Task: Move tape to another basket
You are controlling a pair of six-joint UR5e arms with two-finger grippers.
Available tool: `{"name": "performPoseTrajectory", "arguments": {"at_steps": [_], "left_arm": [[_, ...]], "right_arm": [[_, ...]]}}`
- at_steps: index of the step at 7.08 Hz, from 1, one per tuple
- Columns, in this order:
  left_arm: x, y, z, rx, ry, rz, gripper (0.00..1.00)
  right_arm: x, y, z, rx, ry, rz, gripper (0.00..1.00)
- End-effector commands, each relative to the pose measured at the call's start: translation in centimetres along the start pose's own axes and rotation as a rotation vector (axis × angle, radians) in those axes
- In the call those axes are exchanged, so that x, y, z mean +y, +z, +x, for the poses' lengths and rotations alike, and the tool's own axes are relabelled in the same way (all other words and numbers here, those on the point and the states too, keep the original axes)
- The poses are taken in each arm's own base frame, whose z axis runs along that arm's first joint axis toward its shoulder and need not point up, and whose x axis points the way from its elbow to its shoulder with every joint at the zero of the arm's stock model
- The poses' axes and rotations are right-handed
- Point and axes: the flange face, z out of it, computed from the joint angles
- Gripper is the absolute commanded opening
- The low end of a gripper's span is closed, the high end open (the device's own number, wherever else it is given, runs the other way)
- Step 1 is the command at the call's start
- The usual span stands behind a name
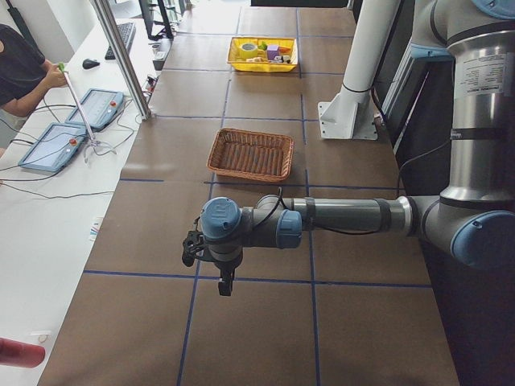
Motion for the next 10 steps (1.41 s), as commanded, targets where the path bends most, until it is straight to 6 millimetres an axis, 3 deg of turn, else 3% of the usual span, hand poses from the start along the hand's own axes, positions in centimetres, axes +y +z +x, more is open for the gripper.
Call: {"name": "performPoseTrajectory", "arguments": {"at_steps": [1,3,5,6,7,10], "left_arm": [[-0.2,-0.1,0.1,0.000,-0.005,0.003,1.00],[-0.1,-0.3,0.3,0.001,-0.007,0.003,1.00],[0.0,-0.9,0.8,0.001,0.004,0.016,1.00],[0.0,-0.9,0.8,0.001,0.004,0.016,1.00],[-0.1,-1.0,0.9,0.001,0.007,0.017,1.00],[-0.1,-1.1,1.0,0.002,0.008,0.018,1.00]], "right_arm": [[-0.7,-0.5,-0.5,0.000,0.027,0.011,1.00],[-2.2,-2.8,-3.5,-0.005,0.048,0.060,1.00],[-3.1,-3.4,-6.0,-0.019,-0.016,0.086,1.00],[-5.1,-4.5,-9.1,-0.032,-0.070,0.106,1.00],[-7.6,-3.2,-14.1,-0.039,-0.147,0.083,1.00],[-7.1,3.6,-24.3,-0.083,-0.052,0.062,1.00]]}}
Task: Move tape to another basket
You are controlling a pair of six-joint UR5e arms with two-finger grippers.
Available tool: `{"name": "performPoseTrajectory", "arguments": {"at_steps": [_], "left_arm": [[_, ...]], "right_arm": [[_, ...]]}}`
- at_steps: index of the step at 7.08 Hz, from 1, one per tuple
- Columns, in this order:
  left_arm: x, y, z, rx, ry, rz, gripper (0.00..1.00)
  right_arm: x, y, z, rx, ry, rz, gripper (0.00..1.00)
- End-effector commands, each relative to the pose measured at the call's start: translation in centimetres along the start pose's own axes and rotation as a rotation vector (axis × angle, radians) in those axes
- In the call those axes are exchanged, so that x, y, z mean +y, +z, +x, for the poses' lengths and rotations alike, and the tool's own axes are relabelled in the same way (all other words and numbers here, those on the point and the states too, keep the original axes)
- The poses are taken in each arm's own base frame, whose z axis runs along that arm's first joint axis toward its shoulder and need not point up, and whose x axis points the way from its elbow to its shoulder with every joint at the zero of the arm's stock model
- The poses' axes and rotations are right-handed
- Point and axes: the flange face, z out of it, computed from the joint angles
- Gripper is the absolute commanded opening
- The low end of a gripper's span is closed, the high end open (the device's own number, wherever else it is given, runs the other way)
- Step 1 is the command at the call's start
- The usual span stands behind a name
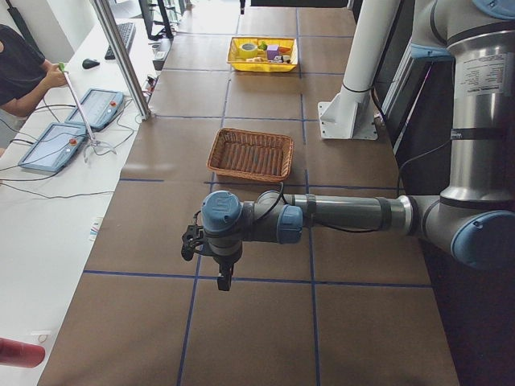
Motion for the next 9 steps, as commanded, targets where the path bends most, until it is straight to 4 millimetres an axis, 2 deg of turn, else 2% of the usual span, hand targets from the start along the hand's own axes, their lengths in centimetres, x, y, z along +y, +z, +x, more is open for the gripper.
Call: {"name": "performPoseTrajectory", "arguments": {"at_steps": [1,2,4,5,9], "left_arm": [[-0.1,-0.2,0.2,0.001,0.004,0.004,1.00],[-0.1,-0.2,0.2,0.001,0.004,0.004,1.00],[-0.1,-0.2,0.3,0.007,0.004,0.004,1.00],[-0.1,-0.2,0.4,0.024,0.003,0.005,1.00],[-0.1,-0.2,0.5,0.029,0.003,0.005,1.00]], "right_arm": [[0.9,4.9,-5.1,0.011,0.044,0.041,1.00],[1.2,7.2,-5.1,0.027,0.029,0.023,1.00],[1.6,12.0,-3.3,0.018,-0.008,0.005,1.00],[1.8,13.2,-3.0,0.035,-0.012,-0.004,1.00],[2.6,14.9,-3.2,0.058,-0.018,-0.031,1.00]]}}
